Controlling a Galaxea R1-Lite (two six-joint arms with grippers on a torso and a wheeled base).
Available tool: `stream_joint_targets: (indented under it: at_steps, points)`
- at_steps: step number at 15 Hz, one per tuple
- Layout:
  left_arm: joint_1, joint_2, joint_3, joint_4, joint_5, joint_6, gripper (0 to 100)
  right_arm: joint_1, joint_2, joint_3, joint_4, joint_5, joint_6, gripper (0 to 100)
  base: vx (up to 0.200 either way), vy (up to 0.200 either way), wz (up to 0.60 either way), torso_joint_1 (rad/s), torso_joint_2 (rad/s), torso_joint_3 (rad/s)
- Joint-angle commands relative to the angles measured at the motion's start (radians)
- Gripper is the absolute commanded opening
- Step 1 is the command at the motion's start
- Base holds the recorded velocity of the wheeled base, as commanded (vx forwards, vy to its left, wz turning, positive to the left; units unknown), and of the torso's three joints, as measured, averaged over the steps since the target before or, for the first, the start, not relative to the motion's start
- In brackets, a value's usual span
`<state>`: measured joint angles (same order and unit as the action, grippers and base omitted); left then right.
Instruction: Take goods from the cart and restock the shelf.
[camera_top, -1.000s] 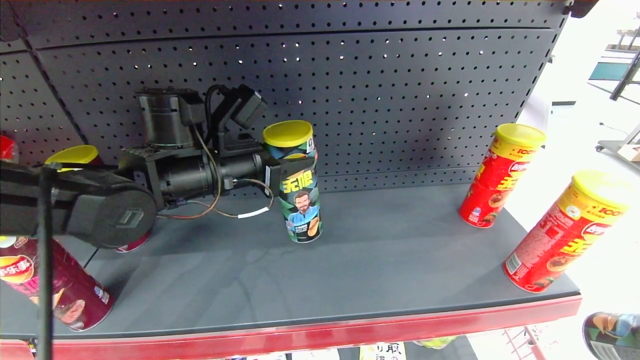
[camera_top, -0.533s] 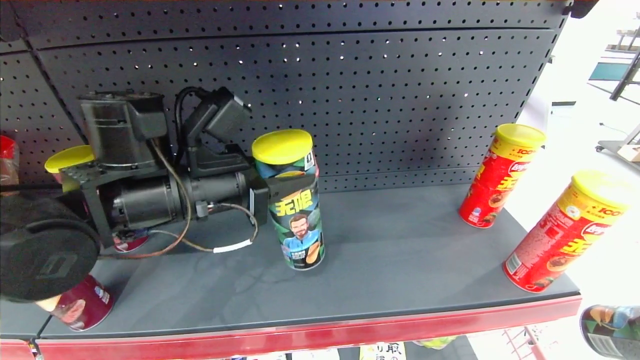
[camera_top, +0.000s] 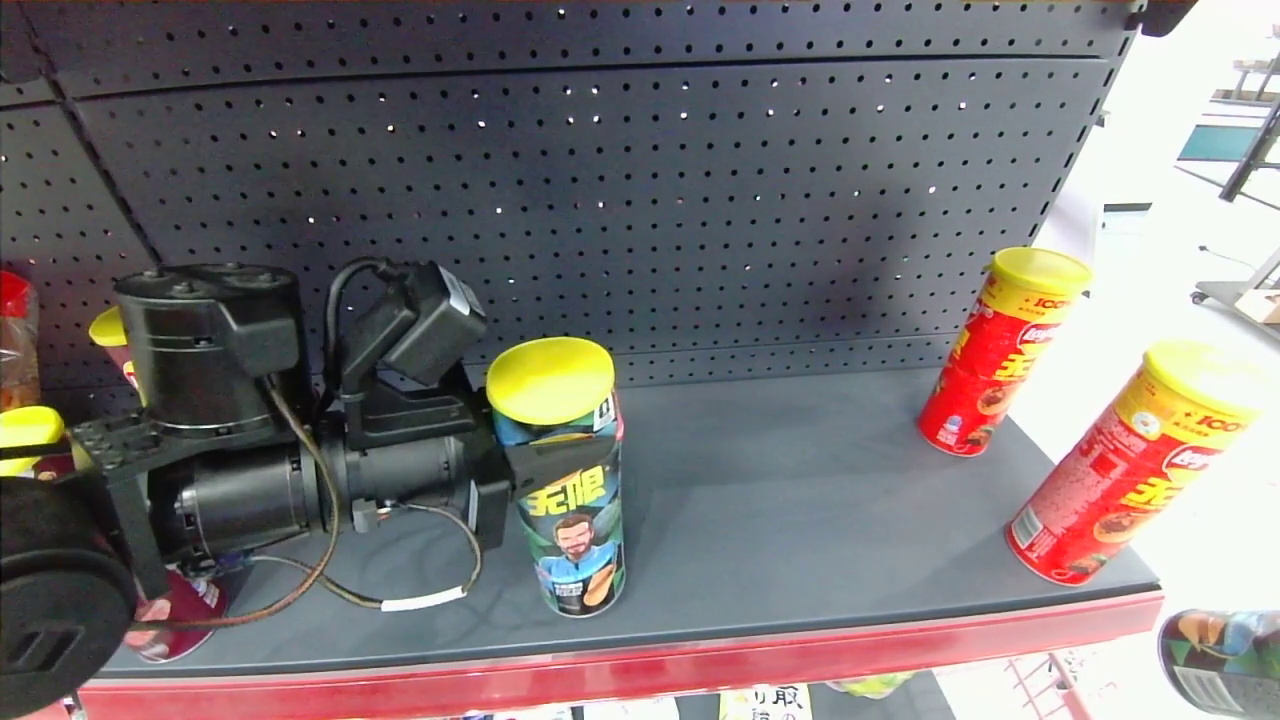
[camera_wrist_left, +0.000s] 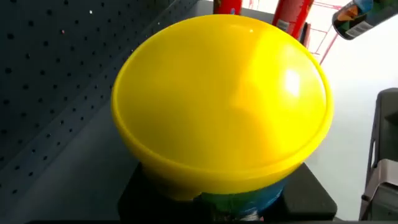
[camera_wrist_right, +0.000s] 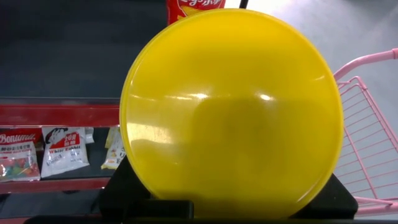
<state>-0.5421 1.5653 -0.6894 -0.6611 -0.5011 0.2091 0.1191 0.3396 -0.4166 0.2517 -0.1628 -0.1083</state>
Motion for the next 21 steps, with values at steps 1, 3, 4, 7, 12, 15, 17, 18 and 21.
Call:
stream_joint_targets:
  at_steps: [1,3,4,7,12,15,17,18,21]
  points:
    - [-0.001,0.024,0.001,-0.002,-0.025,0.003,0,0.001,0.003,-0.002,0.000,0.000,-0.001,0,0.000,0.000,0.00,0.000,0.00,0.000]
    - [-0.013,0.045,-0.002,-0.002,-0.050,0.015,0,0.001,0.003,-0.007,0.000,0.000,-0.001,0,0.000,0.000,0.00,0.000,0.00,0.000]
    - [-0.016,0.053,0.001,-0.002,-0.051,0.021,0,0.001,0.003,-0.011,0.000,0.000,-0.001,0,0.000,0.000,0.00,0.000,0.00,0.000]
    - [-0.021,0.059,0.002,-0.002,-0.053,0.022,0,0.001,-0.001,-0.011,0.001,0.000,-0.001,0,0.000,0.000,0.00,0.000,0.00,0.000]
    - [-0.024,0.050,0.010,-0.002,-0.053,0.029,0,0.004,-0.004,-0.014,0.004,0.000,-0.001,0,0.000,0.000,0.00,0.000,0.00,0.000]
    - [-0.024,0.048,0.036,-0.002,-0.047,0.030,0,0.007,-0.007,-0.016,0.006,0.000,-0.001,0,0.000,0.000,0.00,0.000,0.00,0.000]
    - [-0.022,0.047,0.042,-0.002,-0.045,0.030,0,0.007,-0.007,-0.016,0.004,0.000,-0.001,0,0.000,0.000,0.00,0.000,0.00,0.000]
    - [-0.022,0.047,0.040,-0.002,-0.045,0.030,0,0.007,-0.007,-0.016,0.006,0.000,-0.001,0,0.000,0.000,0.00,0.000,0.00,0.000]
    - [-0.022,0.047,0.042,-0.002,-0.047,0.030,0,0.007,-0.007,-0.016,0.004,0.000,-0.001,0,0.000,0.000,0.00,0.000,0.00,0.000]
